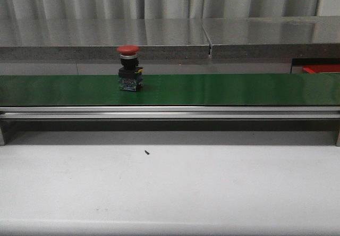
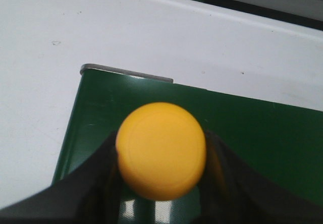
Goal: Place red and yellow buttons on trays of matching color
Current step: 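Grasp the yellow button and set it on the conveyor, left gripper, then lower the right gripper onto the red button at the conveyor end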
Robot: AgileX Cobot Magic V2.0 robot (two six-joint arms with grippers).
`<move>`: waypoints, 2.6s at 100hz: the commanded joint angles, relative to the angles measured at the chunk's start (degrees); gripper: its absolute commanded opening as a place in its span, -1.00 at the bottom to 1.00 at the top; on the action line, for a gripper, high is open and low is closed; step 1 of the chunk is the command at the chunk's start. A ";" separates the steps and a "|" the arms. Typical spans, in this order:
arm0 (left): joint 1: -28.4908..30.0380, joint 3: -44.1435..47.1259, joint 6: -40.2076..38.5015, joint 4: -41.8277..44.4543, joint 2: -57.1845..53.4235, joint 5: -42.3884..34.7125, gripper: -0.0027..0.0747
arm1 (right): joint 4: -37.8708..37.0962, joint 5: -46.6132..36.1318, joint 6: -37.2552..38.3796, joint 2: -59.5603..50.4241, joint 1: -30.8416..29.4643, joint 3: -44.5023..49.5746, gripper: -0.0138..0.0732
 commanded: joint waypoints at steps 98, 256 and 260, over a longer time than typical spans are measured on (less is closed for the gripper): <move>-0.80 -1.51 9.93 -8.26 -11.83 -0.04 0.75 | 0.79 -3.41 -0.51 0.11 0.06 -1.47 -0.84; -15.27 45.33 13.10 -12.02 -72.00 -13.98 -0.98 | 0.79 -3.41 -0.51 0.11 0.06 -1.47 -0.84; -15.27 45.33 13.10 -12.02 -72.00 -13.98 -0.98 | 0.79 -3.48 -0.51 0.11 0.06 -1.46 -0.84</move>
